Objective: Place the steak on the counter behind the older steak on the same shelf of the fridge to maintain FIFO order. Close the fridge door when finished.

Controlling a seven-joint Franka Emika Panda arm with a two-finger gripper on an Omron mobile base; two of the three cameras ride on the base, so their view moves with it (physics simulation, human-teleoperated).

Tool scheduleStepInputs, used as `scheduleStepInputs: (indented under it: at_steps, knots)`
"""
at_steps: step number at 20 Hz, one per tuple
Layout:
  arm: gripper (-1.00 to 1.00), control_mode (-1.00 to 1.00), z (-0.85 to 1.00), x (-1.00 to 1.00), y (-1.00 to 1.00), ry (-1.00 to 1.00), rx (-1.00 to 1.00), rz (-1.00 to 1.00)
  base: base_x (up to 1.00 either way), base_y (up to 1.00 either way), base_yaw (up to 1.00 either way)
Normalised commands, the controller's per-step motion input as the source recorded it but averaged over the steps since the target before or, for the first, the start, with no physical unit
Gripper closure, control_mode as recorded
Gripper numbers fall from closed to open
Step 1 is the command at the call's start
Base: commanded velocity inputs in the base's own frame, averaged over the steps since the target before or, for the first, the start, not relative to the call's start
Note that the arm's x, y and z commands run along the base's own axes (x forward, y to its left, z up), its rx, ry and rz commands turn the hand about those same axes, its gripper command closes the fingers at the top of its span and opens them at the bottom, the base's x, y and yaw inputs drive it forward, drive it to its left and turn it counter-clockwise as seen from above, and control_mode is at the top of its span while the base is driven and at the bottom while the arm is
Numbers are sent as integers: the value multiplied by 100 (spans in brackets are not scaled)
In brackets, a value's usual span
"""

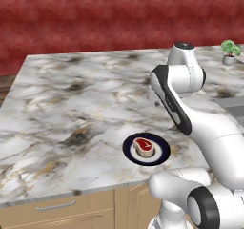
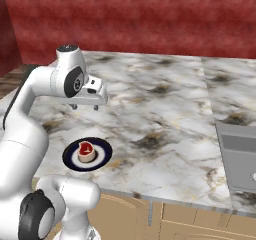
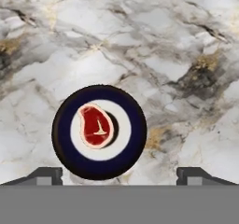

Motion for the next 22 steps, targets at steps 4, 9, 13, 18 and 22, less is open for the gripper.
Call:
scheduleStepInputs:
  at_steps: [4,9,13,18,22]
  knots:
    - [-100,-100,-100,-31,9,0,-17,0,0,0,0]
    - [-100,-100,-99,-57,3,2,-4,0,0,0,0]
    - [-100,-100,-64,8,13,6,0,0,0,0,0]
    - [-100,-100,-16,45,18,11,3,0,0,0,0]
    - [-100,-100,-24,52,16,10,0,0,0,0,0]
